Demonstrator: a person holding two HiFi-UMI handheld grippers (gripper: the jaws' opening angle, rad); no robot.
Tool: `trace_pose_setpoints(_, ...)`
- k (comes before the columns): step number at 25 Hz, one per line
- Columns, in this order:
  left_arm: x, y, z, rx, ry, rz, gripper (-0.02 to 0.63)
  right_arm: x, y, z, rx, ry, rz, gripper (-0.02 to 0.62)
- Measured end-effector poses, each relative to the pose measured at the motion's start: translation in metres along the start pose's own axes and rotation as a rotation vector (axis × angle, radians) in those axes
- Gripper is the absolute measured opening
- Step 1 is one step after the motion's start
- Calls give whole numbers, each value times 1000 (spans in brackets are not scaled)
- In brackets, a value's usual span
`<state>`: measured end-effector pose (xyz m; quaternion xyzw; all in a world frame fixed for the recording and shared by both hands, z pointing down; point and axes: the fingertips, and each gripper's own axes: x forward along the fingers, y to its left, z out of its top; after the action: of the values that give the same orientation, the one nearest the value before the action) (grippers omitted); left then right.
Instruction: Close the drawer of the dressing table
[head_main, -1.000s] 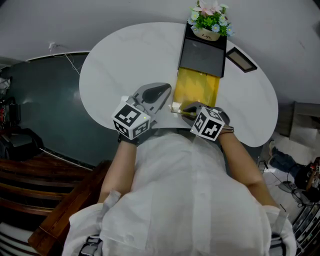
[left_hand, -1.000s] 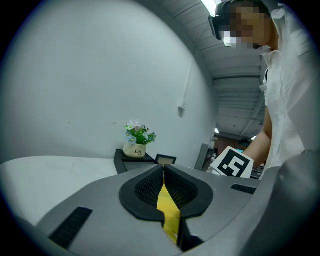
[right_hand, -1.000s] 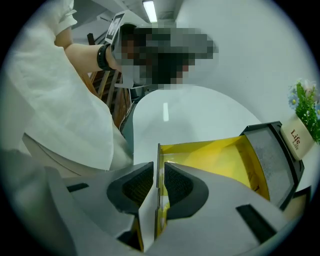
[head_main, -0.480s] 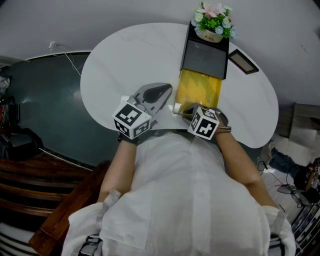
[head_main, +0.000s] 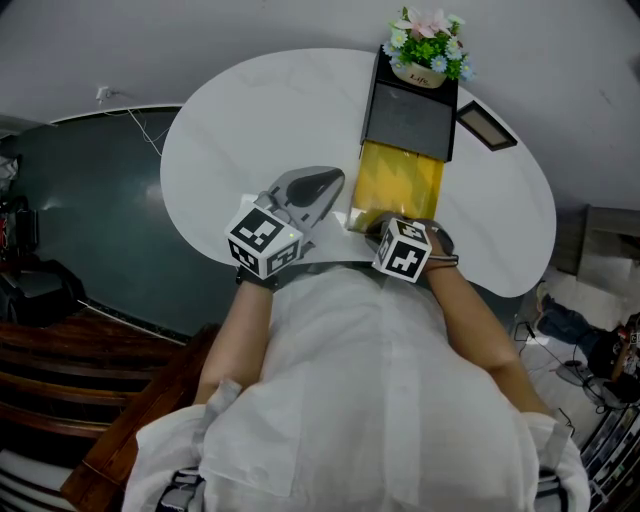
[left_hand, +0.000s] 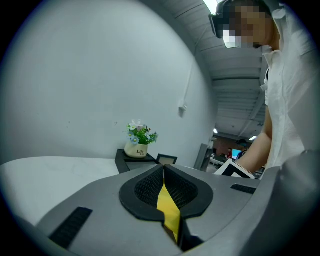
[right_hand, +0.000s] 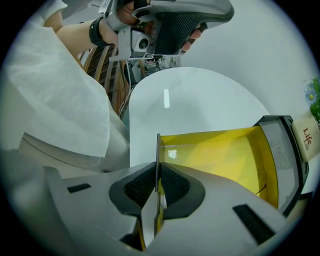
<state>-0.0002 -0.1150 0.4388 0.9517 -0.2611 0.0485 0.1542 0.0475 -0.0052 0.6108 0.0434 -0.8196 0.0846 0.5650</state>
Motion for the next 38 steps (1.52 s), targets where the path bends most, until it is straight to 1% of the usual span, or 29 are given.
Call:
trace_pose_setpoints(10, 0, 3, 3, 2, -4, -2, 21, -5, 2, 2, 12, 11, 2, 28)
trace_pose_setpoints(20, 7, 6, 7, 1, -10, -11, 21, -20, -1, 5, 17, 10, 23, 26)
trace_pose_setpoints(31, 14, 9, 11, -4, -14, -17, 21, -33, -23, 9, 23, -1, -11, 21)
trace_pose_setpoints(38, 14, 13, 10, -12, -14, -5, 21, -33, -31, 6, 19, 7, -18, 21)
